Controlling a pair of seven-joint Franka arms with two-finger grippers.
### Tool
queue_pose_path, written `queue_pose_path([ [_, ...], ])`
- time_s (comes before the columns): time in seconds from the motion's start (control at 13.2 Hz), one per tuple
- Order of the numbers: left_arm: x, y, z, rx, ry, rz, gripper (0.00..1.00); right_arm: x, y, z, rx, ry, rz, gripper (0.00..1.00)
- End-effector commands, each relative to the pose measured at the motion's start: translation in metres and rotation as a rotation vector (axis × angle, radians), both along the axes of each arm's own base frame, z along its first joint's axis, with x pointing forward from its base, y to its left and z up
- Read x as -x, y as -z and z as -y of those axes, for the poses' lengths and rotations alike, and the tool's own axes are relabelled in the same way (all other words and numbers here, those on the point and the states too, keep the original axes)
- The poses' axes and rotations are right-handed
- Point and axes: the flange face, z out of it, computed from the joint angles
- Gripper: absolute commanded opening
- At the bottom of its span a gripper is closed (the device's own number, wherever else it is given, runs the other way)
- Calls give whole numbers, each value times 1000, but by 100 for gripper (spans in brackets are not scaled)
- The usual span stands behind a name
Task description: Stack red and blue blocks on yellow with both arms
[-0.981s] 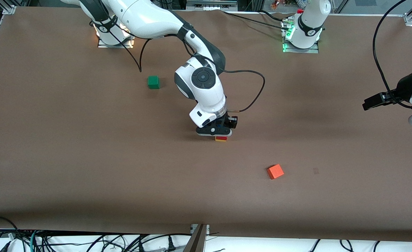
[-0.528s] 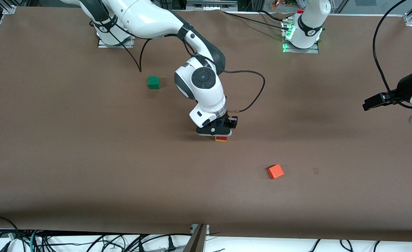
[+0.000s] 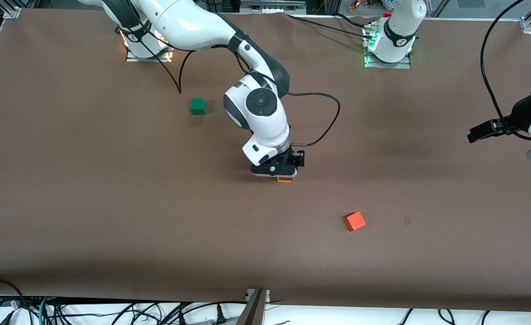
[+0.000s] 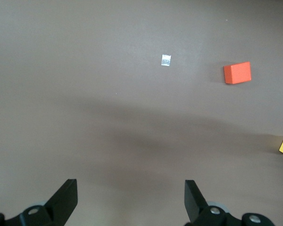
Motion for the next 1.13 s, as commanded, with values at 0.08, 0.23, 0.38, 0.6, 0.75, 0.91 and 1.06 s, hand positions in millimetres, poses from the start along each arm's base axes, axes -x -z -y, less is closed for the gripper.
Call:
queue_pose_path([
  [0.08, 0, -3, -1, 13, 16, 11, 100, -1, -8, 0, 25, 5, -6, 100],
  [0.23, 0, -3, -1, 13, 16, 11, 100, -5, -41, 13, 38, 15, -17, 100],
  [0.38, 0, -3, -1, 13, 17, 11, 100, -24, -81, 39, 10, 47, 3, 100],
  [0.6, 0, -3, -1, 14, 16, 11, 100, -48, -116, 84, 11, 110, -2, 100],
  [0.75, 0, -2, -1, 11, 17, 9, 100, -55, -140, 124, 61, 123, -55, 100],
  [0.91, 0, -4, -1, 11, 17, 12, 100, -63, -171, 183, 29, 131, -119, 100],
  [1.06, 0, -3, -1, 13, 17, 11, 100, -59, -192, 251, 7, 89, -146, 100],
])
